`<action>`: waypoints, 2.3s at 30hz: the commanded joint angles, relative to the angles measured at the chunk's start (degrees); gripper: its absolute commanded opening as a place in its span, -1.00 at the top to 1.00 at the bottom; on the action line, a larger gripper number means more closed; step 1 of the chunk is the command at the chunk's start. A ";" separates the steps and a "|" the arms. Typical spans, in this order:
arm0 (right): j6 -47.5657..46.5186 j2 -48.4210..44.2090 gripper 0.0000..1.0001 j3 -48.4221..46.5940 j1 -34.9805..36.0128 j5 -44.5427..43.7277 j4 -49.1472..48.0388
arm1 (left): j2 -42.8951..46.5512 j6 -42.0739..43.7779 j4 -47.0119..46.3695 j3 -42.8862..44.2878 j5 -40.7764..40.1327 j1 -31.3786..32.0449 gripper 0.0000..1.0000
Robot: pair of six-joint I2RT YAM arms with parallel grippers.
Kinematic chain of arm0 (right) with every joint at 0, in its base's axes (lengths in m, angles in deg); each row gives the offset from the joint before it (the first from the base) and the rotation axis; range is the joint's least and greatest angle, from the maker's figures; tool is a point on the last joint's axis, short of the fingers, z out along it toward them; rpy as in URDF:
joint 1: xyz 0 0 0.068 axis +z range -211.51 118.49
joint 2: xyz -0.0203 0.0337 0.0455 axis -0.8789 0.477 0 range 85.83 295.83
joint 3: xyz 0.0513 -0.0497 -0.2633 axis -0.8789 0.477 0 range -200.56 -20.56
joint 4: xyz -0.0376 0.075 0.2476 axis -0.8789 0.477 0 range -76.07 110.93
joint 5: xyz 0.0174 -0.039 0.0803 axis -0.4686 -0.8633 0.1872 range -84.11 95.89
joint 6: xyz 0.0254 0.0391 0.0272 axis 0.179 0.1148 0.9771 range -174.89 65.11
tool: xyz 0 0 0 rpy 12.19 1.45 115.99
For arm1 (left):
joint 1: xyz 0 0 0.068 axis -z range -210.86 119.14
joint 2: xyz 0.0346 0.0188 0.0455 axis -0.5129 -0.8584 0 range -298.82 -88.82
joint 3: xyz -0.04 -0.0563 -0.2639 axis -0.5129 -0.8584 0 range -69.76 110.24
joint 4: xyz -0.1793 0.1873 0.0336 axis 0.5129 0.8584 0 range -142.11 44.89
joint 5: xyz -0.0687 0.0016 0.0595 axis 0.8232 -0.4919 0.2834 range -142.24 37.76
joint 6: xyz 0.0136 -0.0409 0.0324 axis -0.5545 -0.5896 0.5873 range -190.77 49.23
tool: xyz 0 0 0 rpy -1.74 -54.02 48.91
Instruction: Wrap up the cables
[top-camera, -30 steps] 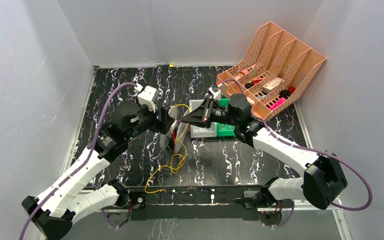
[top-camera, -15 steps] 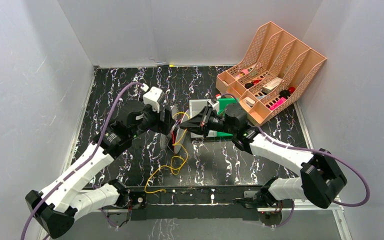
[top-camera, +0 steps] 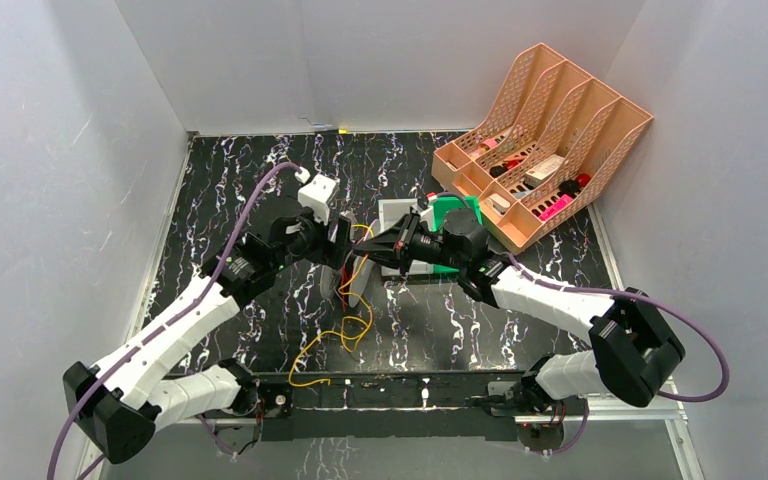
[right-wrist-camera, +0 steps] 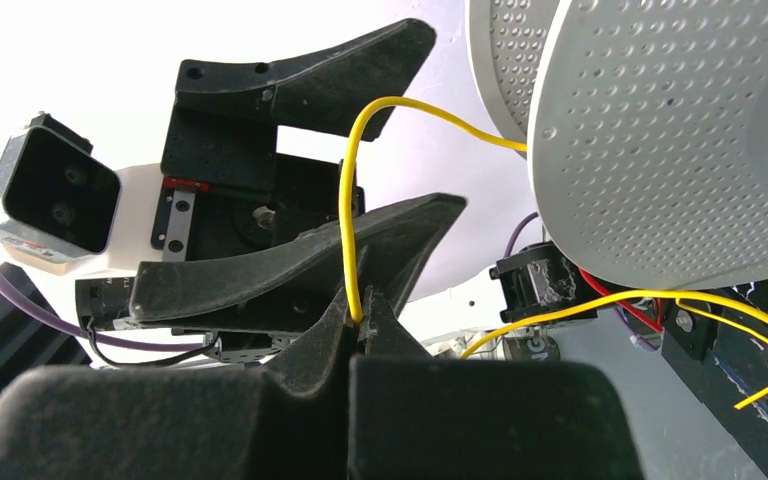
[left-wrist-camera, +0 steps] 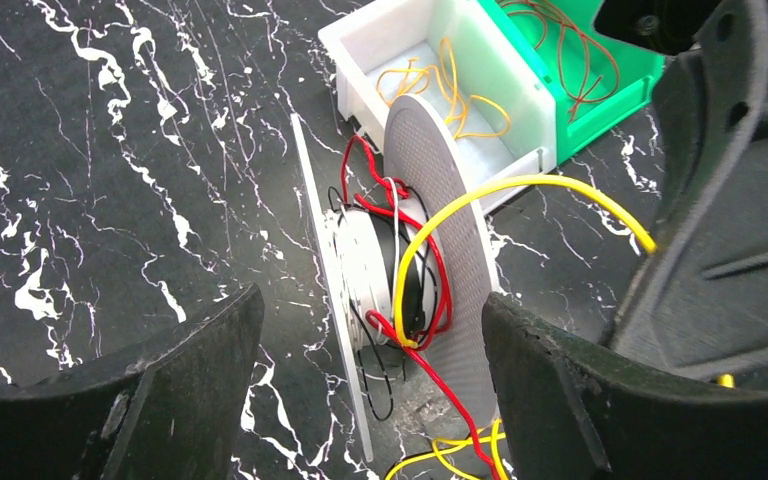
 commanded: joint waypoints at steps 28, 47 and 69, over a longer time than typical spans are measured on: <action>5.78 6.44 1.00 1.67 0.14 -1.80 -14.94 | -6.42 1.67 0.22 0.56 -4.89 0.06 -0.15; 6.92 7.28 1.00 3.74 -0.14 -2.29 -17.98 | -8.78 1.69 -0.02 0.24 -4.33 0.06 0.21; 1.64 6.51 1.00 4.65 -4.08 -0.63 -15.04 | -8.12 2.86 0.07 -0.71 -3.42 0.06 1.00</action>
